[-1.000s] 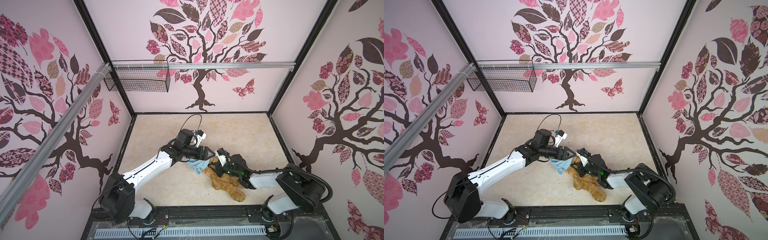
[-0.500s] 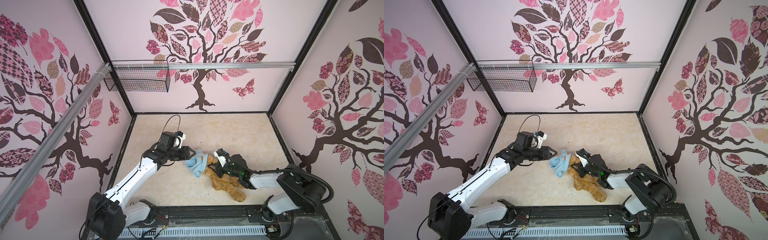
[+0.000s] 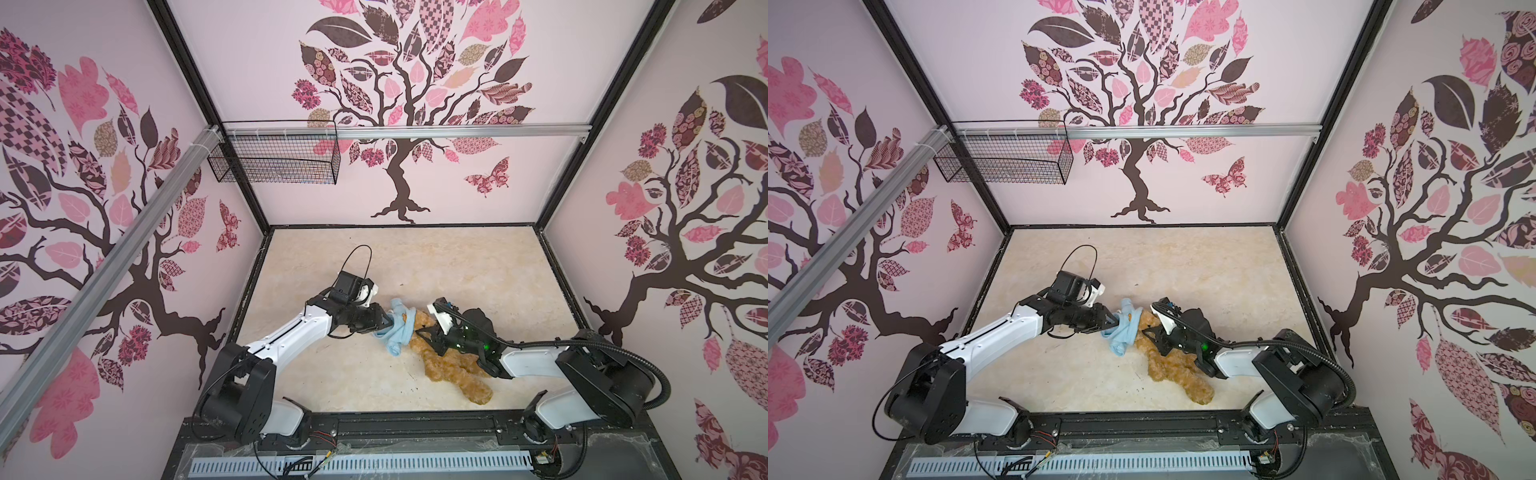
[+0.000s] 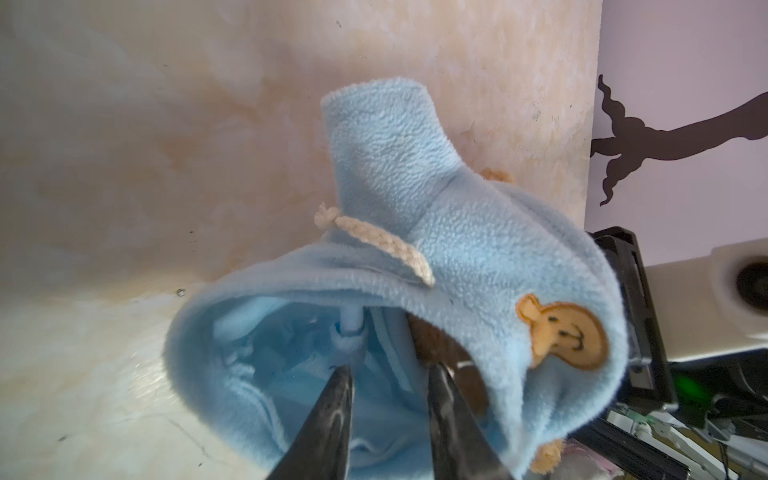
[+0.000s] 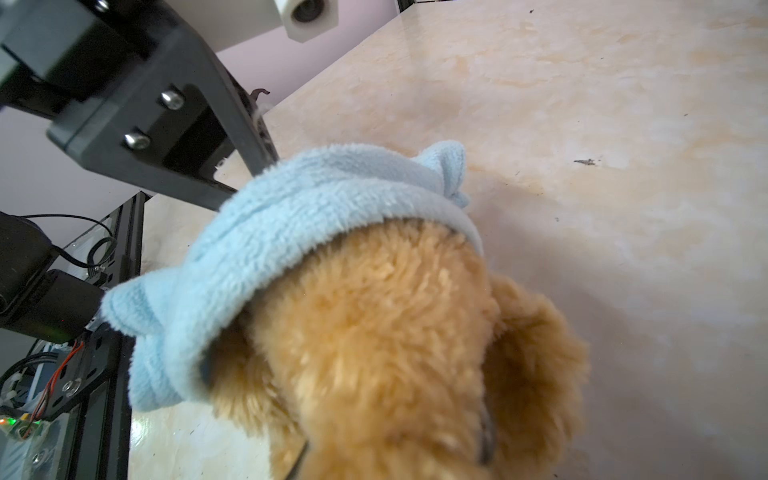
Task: Dress the teddy bear
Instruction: 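Pull the hoodie over the bear's head with the left gripper while the right holds it, then hold the hoodie on the bear's head with the left gripper, open the right gripper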
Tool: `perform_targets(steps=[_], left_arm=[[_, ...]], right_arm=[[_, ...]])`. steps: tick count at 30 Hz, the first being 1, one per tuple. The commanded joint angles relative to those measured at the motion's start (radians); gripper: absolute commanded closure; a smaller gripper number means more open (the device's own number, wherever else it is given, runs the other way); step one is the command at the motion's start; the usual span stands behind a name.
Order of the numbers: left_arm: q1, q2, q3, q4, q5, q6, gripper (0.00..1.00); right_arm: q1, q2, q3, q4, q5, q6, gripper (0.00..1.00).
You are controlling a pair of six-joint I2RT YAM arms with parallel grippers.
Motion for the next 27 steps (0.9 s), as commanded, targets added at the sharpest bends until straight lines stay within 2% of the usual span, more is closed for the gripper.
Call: perform_targets(steps=[1, 9, 14, 19, 27], left_arm=[[-0.010, 0.033, -0.012, 0.108, 0.100, -0.033, 0.63], [-0.010, 0.043, -0.041, 0.260, 0.236, -0.119, 0.52], [-0.011, 0.036, -0.073, 0.287, 0.280, -0.136, 0.46], [-0.011, 0.041, -0.094, 0.275, 0.304, -0.139, 0.43], [-0.041, 0.054, -0.114, 0.417, 0.363, -0.256, 0.40]], right_arm=[[-0.002, -0.038, 0.025, -0.049, -0.020, -0.037, 0.85], [-0.002, -0.084, 0.016, -0.082, -0.046, -0.084, 0.85], [-0.001, -0.117, 0.008, -0.074, -0.058, -0.103, 0.85], [-0.002, -0.138, 0.011, -0.050, -0.084, -0.105, 0.85], [0.012, -0.107, 0.032, 0.014, -0.116, -0.076, 0.85]])
